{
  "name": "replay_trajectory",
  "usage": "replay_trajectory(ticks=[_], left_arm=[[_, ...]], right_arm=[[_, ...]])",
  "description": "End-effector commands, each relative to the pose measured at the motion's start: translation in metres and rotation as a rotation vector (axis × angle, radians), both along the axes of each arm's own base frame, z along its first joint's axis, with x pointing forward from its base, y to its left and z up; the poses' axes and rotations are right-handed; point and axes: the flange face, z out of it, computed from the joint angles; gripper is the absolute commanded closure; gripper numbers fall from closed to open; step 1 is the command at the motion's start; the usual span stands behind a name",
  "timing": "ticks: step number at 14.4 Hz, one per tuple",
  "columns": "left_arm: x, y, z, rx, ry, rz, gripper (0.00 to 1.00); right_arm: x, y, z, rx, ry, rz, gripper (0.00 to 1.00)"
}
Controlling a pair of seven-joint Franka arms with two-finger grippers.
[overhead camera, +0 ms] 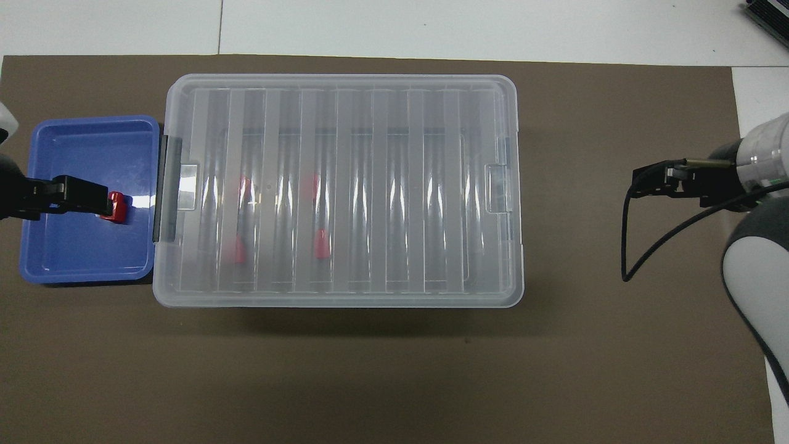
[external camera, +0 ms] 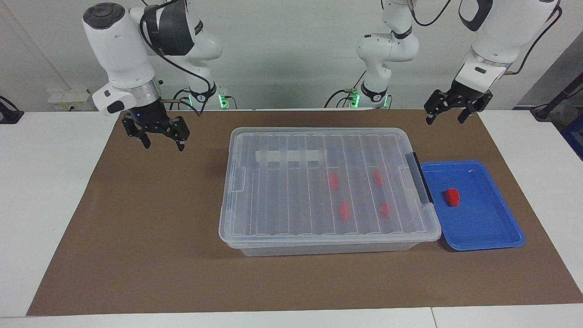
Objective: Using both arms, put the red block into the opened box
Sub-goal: 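Move the right gripper to the edge of the clear lid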
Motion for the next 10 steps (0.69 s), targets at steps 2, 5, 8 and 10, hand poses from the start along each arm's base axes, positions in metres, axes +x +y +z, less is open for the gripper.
replay_trajectory(ticks=[2,5,8,10], left_arm=[[-0.003,0.001,0.002,0.005,-0.003,0.007,0.0],[-0.003,0.001,0.002,0.005,-0.002,0.007,0.0],[-0.003,0.001,0.002,0.005,-0.002,0.007,0.0],[-0.003,0.001,0.002,0.005,-0.002,0.007,0.0]], right_arm=[[0.004,0.042,-0.026,0.026,-0.021,-0.021,0.0],[0.013,0.081,-0.04,0.039,-0.059,0.013,0.0],[0.015,0.105,-0.053,0.041,-0.068,-0.004,0.0],[0.011,0.122,-0.058,0.029,-0.061,0.028,0.0]])
